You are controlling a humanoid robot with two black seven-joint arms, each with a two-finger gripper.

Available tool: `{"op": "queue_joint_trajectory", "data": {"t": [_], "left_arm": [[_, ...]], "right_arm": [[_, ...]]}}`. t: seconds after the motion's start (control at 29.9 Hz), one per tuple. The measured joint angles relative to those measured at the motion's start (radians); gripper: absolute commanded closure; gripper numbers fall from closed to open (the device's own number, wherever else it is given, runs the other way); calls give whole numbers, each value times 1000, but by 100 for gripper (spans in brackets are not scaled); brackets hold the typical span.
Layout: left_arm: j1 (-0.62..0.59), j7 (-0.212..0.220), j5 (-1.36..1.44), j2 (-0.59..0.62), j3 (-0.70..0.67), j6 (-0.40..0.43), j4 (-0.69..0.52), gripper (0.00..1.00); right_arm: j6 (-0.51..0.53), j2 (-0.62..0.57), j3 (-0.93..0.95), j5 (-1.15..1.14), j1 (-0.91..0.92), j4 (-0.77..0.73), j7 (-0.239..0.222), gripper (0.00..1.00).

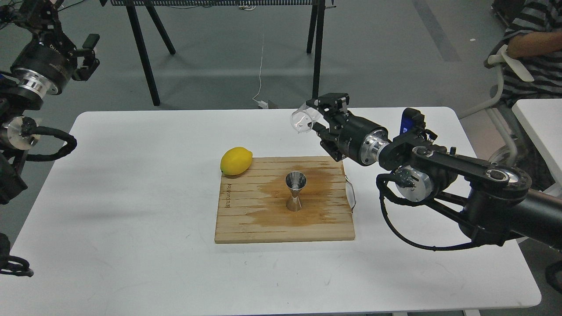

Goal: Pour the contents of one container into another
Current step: 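Turn the glass cup upright and carry it back with the right gripper, then lower the glass cup onto the table and open the right gripper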

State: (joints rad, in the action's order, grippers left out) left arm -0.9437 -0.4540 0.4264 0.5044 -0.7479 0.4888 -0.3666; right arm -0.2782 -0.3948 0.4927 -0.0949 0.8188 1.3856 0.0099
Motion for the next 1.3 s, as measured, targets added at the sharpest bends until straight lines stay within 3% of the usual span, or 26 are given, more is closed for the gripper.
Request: {"op": "queue_joint_trajectory", "data": {"t": [0.33, 0.6, 0.97, 1.3], "left_arm": [[-6, 1, 0, 0, 1, 0, 0, 1], [-7, 1, 0, -1, 1, 0, 0, 1], [-6, 0, 0, -1, 1, 0, 0, 1], [-6, 1, 1, -7, 1, 0, -3, 1]], "right_arm": [[44, 47, 584, 136, -355, 4, 13, 73], [46, 152, 889, 237, -518, -32, 12, 74], [-80, 291, 1001, 312, -483, -380, 22, 73], [-68, 326, 1016, 316, -469, -439, 29, 71]]}}
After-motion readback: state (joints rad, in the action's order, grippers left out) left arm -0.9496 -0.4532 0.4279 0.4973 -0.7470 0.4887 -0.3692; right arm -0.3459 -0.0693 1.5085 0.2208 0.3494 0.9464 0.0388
